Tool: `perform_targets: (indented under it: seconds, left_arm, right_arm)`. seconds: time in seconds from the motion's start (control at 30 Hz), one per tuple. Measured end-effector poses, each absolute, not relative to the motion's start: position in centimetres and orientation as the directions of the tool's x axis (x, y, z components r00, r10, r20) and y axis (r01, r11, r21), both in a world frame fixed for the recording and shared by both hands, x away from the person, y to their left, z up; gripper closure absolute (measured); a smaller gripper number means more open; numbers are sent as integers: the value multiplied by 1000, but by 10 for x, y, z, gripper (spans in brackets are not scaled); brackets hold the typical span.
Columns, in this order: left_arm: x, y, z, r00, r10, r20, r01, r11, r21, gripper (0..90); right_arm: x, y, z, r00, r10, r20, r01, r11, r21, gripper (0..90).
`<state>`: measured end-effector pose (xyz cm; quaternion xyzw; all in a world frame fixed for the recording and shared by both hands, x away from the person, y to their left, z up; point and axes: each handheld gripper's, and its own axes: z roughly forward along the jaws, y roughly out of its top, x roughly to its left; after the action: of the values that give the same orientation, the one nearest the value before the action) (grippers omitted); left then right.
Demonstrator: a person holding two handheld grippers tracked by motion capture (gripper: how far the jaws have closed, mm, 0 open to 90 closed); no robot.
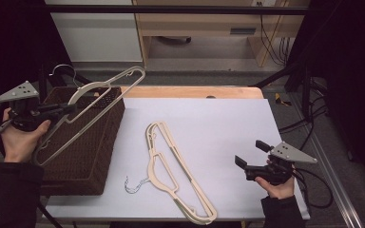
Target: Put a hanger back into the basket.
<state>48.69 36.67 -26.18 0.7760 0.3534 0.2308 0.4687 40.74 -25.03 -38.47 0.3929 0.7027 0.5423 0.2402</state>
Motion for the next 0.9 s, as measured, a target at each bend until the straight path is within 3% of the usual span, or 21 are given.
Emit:
perform_targets:
  seconds: [0.9]
  left_arm:
    - [493,445,-312,562,827,-15,438,-283,853,863]
  right_arm:
    - [409,-248,-386,-580,809,91,303,111,946,52]
